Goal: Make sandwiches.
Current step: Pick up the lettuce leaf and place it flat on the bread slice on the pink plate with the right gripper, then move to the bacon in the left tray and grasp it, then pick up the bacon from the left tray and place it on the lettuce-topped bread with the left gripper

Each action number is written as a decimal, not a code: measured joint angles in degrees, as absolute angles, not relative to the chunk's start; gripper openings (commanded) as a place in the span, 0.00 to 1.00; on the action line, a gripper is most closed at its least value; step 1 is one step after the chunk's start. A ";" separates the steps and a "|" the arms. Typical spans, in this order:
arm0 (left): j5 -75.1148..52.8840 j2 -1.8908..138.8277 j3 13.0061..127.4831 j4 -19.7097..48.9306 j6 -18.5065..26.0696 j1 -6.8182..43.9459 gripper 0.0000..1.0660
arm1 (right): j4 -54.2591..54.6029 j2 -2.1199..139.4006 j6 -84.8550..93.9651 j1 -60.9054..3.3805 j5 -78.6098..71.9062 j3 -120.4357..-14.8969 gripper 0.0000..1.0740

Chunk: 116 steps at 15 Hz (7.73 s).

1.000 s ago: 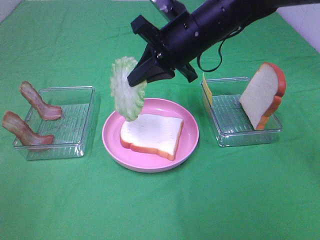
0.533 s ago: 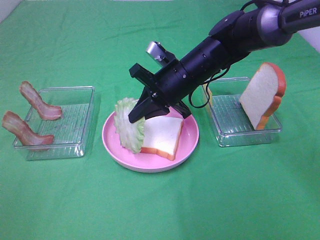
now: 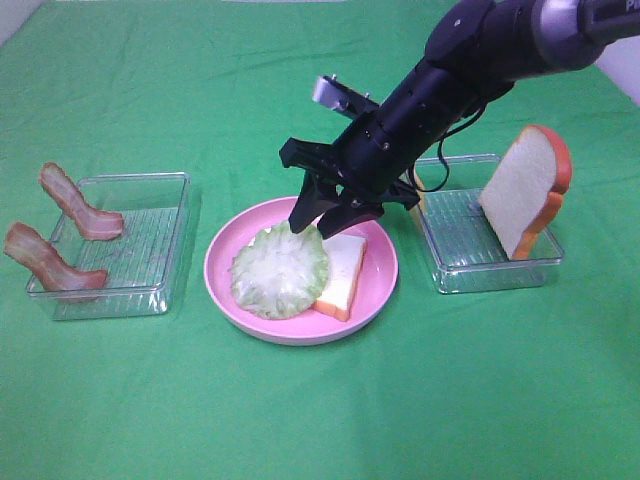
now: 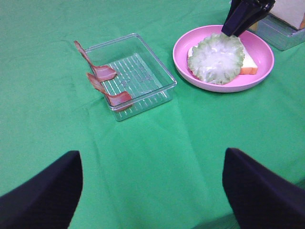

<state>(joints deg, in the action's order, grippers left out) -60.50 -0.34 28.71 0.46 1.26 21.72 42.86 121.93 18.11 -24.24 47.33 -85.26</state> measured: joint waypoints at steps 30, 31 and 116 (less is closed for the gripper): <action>-60.50 -0.34 28.71 0.00 1.26 21.72 0.72 | 2.64 13.64 -1.26 -24.24 69.56 -32.31 0.65; -60.50 -0.17 28.71 0.00 1.20 21.72 0.72 | 2.69 6.88 0.52 -24.24 67.67 -31.40 0.65; -39.65 120.66 81.93 44.69 21.03 23.43 0.00 | 2.81 -0.34 3.78 -24.24 61.59 -28.82 0.65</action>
